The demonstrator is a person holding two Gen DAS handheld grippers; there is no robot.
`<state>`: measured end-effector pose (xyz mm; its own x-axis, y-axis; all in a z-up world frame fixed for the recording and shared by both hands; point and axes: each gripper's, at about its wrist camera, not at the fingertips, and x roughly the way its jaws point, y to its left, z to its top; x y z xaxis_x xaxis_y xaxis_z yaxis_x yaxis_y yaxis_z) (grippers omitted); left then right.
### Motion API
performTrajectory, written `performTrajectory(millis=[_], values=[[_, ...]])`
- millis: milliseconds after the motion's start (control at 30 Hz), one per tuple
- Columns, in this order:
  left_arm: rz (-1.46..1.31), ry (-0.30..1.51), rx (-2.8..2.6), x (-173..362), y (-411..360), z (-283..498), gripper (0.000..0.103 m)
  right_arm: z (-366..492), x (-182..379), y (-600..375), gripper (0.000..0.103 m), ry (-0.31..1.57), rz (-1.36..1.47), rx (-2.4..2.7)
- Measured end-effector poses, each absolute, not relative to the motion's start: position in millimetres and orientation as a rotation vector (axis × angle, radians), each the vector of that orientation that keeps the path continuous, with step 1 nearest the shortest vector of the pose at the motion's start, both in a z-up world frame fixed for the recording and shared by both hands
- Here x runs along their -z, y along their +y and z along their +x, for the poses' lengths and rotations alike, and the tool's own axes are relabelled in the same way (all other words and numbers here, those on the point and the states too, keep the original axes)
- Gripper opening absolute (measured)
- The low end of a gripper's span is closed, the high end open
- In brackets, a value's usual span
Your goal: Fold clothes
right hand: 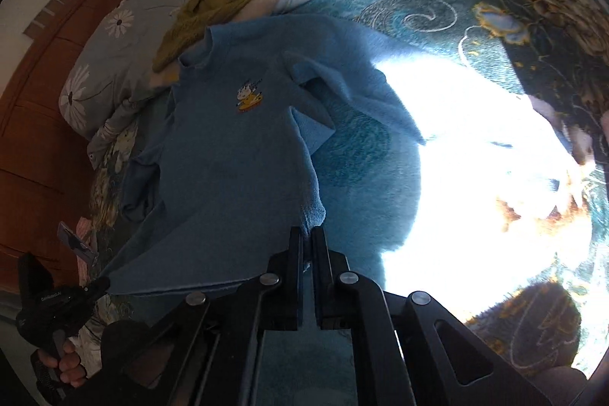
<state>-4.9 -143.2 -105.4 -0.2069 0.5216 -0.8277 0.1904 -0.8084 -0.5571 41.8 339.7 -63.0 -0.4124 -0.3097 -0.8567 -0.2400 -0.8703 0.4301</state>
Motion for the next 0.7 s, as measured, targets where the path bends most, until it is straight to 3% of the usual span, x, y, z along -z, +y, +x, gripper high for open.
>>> performTrajectory(millis=[133, 533, 700], values=[[-1.842, -0.753, -2.113, 98.4, -127.3, 10.5, 0.004, 84.8, 54.5, 348.4, 0.004, -0.750, 1.712, 2.489], [-2.189, -0.603, -2.039, 162.7, -111.2, 58.6, 0.004, 139.5, 128.8, 355.2, 0.004, -0.847, 2.014, 2.350], [-2.116, -0.684, -1.979, 152.7, -106.9, 53.1, 0.007, 141.0, 123.7, 358.0, 0.006, -0.855, 1.995, 2.350]])
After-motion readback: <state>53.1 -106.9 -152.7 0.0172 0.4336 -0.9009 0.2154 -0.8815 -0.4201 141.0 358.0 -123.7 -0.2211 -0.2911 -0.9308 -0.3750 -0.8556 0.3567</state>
